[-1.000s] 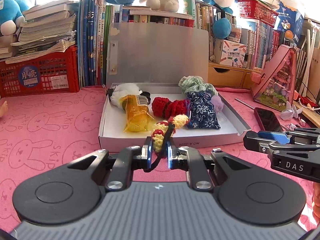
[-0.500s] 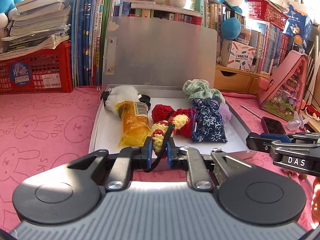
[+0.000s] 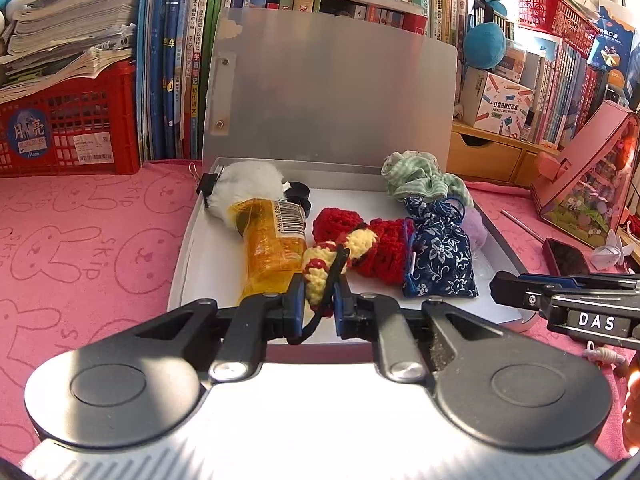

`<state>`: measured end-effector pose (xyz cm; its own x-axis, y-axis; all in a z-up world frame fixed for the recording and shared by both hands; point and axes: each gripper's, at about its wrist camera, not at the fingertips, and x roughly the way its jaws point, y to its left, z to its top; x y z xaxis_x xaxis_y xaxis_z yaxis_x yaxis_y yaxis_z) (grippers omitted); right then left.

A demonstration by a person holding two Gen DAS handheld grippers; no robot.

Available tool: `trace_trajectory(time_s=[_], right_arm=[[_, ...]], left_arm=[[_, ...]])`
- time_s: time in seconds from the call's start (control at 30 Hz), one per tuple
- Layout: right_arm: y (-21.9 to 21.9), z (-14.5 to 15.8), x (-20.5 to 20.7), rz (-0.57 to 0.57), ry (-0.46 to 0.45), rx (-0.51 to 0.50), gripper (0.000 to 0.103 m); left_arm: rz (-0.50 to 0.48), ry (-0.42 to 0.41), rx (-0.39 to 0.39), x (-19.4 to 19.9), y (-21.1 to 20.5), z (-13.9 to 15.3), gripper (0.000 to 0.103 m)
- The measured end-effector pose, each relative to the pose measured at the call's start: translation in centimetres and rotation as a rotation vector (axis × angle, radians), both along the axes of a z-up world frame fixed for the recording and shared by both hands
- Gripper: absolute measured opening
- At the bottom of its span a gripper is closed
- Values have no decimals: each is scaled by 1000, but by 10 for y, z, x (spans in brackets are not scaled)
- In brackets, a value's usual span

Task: Organize objects
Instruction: 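Carry the knit toy with left tool and black cap with right into the box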

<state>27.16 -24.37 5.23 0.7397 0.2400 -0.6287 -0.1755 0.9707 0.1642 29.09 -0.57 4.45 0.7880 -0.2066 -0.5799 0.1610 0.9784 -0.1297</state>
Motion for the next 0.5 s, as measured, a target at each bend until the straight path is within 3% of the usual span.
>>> trace_trajectory(time_s=[0.5], right_arm=[[10, -17, 30, 4, 70, 16, 36]], left_arm=[[-21, 15, 34, 23, -15, -12, 17]])
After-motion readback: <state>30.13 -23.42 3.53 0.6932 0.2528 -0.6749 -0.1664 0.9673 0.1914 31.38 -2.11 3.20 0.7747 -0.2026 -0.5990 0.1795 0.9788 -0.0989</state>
